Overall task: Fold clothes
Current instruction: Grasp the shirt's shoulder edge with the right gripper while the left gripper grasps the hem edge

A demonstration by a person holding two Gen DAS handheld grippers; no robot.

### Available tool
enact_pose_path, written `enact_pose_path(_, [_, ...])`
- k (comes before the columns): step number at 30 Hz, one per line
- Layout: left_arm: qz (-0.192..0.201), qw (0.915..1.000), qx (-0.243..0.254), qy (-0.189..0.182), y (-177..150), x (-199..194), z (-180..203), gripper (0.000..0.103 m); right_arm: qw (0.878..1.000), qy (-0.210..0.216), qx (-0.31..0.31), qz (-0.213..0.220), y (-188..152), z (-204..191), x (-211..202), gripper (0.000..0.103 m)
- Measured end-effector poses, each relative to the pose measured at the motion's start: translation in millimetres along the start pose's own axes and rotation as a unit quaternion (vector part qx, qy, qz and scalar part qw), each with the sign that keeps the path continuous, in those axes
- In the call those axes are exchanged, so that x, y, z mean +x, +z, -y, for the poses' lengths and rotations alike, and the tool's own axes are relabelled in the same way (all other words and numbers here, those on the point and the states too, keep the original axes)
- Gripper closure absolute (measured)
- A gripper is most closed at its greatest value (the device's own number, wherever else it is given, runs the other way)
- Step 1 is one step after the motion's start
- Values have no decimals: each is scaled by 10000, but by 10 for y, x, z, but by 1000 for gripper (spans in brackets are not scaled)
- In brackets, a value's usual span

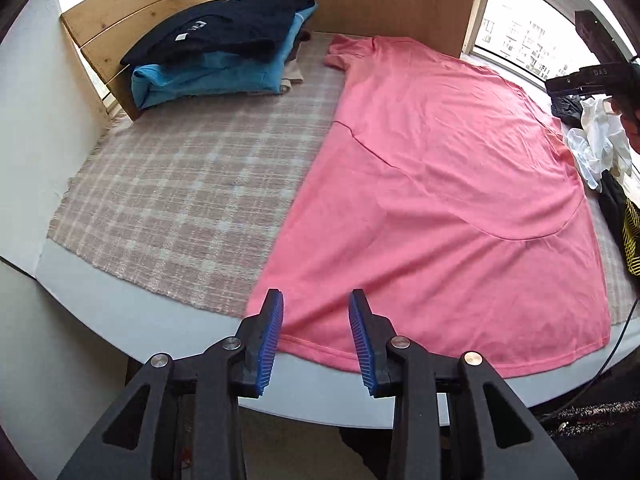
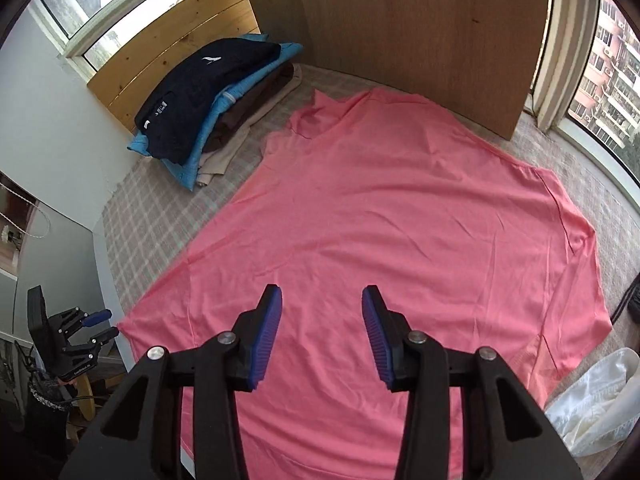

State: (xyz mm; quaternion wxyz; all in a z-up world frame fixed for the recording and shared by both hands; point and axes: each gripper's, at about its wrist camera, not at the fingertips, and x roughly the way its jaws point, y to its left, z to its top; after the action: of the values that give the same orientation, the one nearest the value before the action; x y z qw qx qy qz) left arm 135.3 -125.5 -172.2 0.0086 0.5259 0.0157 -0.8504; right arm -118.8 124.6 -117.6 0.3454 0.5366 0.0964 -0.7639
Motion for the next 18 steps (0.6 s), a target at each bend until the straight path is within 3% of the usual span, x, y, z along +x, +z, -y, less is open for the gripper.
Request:
enact_pose_path(3, [-38, 9994, 65, -338, 103, 182, -295, 68, 9983, -470, -342, 94, 666, -454, 452, 61])
enact_pose_path(9, [-121, 9950, 579, -811, 261, 391, -460, 62, 9950, -720, 629, -272, 1745, -466, 1415, 61])
enact_pose_path(15, [-204, 9919, 816, -947, 310, 485, -502, 60, 9847, -1087, 1231, -583, 2323, -191, 1978, 61])
enact_pose_path(18, [-244, 9904, 899, -1017, 330, 527, -530, 60, 9839, -1224, 1072, -734, 2416, -219, 2105, 61])
